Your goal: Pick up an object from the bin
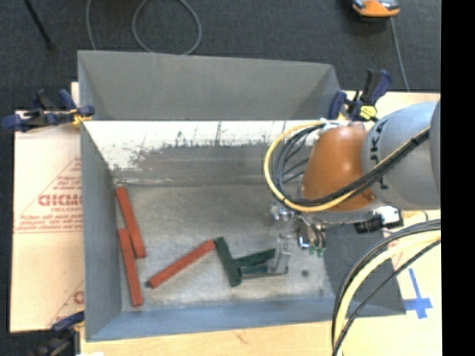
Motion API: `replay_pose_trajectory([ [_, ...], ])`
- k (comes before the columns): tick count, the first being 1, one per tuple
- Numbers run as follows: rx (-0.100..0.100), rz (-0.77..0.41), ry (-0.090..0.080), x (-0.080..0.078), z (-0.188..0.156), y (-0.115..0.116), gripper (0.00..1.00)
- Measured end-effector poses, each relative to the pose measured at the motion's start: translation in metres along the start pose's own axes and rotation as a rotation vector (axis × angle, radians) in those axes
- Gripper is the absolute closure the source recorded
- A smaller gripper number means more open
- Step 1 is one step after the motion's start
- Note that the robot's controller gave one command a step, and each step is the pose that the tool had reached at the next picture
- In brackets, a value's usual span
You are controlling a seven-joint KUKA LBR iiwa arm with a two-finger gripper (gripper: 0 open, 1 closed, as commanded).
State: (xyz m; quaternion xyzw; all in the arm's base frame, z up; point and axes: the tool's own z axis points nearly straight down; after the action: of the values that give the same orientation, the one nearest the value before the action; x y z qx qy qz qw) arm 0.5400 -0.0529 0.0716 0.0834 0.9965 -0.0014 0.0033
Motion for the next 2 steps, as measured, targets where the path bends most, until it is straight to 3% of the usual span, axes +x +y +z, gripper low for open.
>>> replay_pose_trajectory([
  [1, -0.003, -0.096, 0.000, 0.0690, -0.0005, 0.0357, 0.00],
  [2, -0.004, -0.090, 0.001, 0.0680, -0.0019, 0.0351, 1.00],
])
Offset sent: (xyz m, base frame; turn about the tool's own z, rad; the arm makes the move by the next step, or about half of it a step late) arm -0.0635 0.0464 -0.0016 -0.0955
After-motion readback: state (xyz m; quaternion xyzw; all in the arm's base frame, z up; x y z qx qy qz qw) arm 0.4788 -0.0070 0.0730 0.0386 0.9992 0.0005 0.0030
